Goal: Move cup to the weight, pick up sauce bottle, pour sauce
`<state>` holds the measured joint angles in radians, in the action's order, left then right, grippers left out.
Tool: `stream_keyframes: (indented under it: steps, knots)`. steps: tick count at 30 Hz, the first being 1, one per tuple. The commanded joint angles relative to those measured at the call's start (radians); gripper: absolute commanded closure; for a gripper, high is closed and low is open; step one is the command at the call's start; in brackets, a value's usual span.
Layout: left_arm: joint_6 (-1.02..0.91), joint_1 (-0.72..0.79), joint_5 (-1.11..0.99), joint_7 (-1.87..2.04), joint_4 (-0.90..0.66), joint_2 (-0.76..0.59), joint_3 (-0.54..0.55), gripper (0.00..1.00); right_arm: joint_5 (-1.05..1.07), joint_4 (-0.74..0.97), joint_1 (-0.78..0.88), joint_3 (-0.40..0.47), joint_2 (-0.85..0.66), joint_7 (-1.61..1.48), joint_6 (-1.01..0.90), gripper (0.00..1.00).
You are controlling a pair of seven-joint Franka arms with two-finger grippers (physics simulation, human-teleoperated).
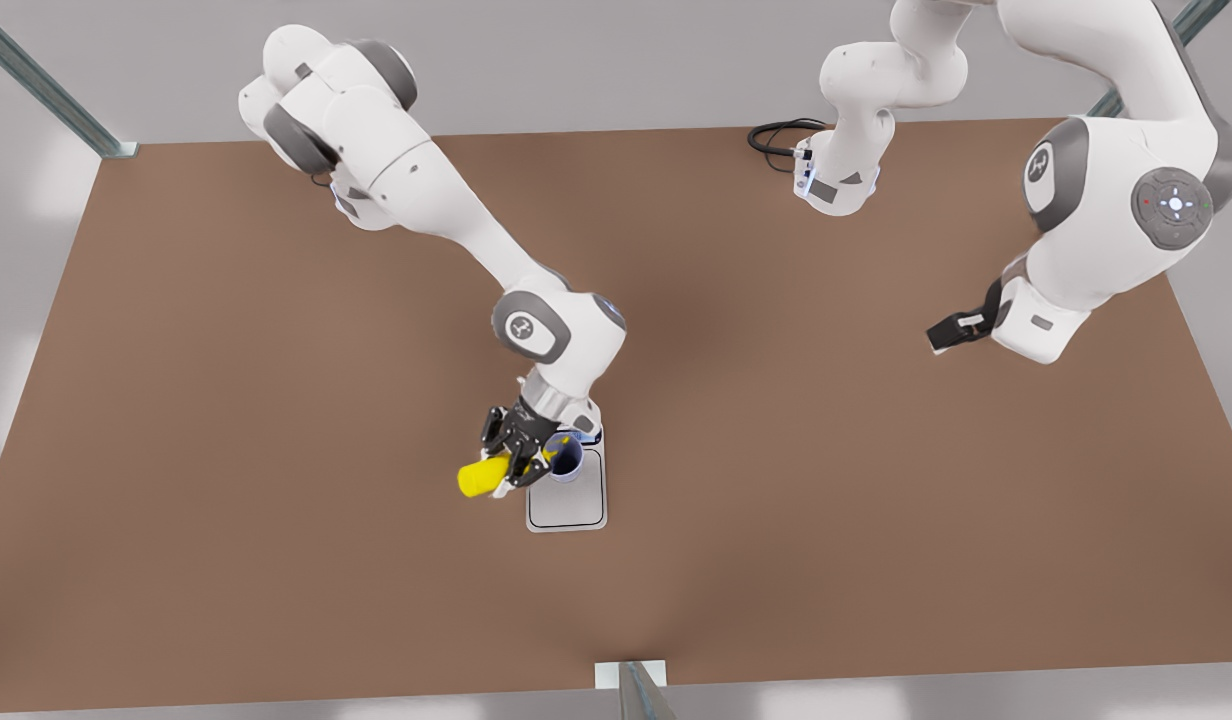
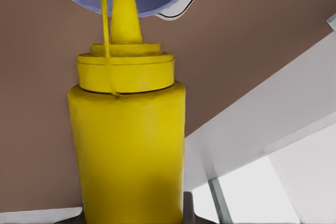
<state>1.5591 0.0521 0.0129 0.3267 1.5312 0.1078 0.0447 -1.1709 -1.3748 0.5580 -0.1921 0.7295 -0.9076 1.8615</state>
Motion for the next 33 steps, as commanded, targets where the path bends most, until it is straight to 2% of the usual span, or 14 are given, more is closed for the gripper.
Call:
stream_keyframes:
  steps: [1,10,13,19,28,32,33]
  knots:
    - [-0.002,0.003,0.009,0.002,0.0,0.0,0.001,0.0,-0.004,0.0,0.0,0.0,0.002,0.006,-0.002,0.5]
    - [-0.007,0.006,0.01,0.002,0.001,0.0,0.001,0.0,-0.015,0.0,-0.004,0.002,0.001,0.01,-0.001,0.5]
    - [-0.014,0.006,0.01,0.0,0.001,0.0,0.001,0.0,0.053,0.028,-0.052,0.002,-0.015,0.003,-0.001,0.5]
    - [-0.025,0.011,0.01,0.012,0.001,-0.007,0.003,0.0,0.468,0.057,-0.228,0.002,-0.065,-0.102,0.01,0.5]
    - [-0.021,0.009,0.009,-0.002,0.035,-0.04,0.0,0.0,1.18,0.057,-0.598,0.002,-0.094,-0.72,0.073,0.5]
    - [-0.021,0.009,0.007,-0.002,0.035,-0.04,0.0,0.0,1.55,-0.027,-0.722,0.006,-0.062,-1.027,0.073,0.5]
    - [-0.022,0.009,0.007,-0.002,0.035,-0.04,-0.002,0.0,1.663,-0.078,-0.737,0.031,-0.062,-1.1,0.073,0.5]
